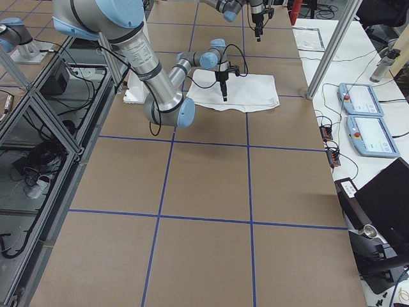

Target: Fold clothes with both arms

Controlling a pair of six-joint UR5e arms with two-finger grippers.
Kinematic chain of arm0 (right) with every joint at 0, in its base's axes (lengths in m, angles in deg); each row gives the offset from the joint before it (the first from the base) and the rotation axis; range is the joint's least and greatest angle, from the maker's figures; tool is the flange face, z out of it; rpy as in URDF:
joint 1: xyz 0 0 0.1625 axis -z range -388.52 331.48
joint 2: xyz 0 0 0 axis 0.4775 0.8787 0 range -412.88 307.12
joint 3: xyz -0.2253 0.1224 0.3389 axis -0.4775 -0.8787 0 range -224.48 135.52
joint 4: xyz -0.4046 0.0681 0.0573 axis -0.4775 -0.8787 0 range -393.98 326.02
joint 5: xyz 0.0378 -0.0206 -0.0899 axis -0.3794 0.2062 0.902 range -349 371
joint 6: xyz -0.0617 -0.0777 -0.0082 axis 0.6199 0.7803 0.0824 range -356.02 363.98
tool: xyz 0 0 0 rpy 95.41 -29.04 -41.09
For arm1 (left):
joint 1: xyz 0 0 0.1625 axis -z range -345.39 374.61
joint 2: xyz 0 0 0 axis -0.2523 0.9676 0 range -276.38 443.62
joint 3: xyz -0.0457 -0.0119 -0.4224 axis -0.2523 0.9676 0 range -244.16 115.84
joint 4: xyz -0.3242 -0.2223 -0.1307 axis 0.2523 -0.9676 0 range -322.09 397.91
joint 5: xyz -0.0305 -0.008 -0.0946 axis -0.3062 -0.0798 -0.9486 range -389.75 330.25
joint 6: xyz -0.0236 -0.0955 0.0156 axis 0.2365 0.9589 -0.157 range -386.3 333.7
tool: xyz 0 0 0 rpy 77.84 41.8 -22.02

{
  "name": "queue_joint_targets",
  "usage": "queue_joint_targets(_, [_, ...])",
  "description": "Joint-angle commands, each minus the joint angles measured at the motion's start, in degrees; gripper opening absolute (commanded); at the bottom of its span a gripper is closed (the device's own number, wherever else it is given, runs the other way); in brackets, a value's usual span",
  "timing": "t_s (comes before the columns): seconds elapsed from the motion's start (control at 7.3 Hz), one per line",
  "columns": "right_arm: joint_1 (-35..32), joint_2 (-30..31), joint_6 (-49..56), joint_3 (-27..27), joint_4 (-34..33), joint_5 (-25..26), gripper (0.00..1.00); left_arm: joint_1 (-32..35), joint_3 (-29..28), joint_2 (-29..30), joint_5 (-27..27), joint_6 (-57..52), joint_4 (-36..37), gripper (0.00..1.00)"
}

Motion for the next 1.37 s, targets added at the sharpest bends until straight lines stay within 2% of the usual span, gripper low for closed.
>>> queue_joint_targets(0.0, [0.6,0.7,-0.1,0.0,0.0,0.0,1.00,0.0,-0.1,0.0,0.0,0.0,0.0,1.00])
queue_joint_targets(0.82, [0.6,1.5,1.1,0.6,-1.7,0.0,1.00,0.0,-0.1,0.0,0.0,0.0,0.0,1.00])
queue_joint_targets(0.96, [0.6,1.5,3.4,1.6,-4.6,0.0,1.00,0.0,-0.1,0.0,0.0,-0.1,0.0,1.00])
queue_joint_targets(1.1, [0.6,3.2,5.6,4.9,-7.7,0.4,1.00,0.0,-0.1,0.0,0.0,0.0,-0.1,1.00])
queue_joint_targets(1.23, [0.6,7.2,5.9,8.7,-7.8,0.8,1.00,0.0,-0.1,0.0,0.0,0.1,-0.1,1.00])
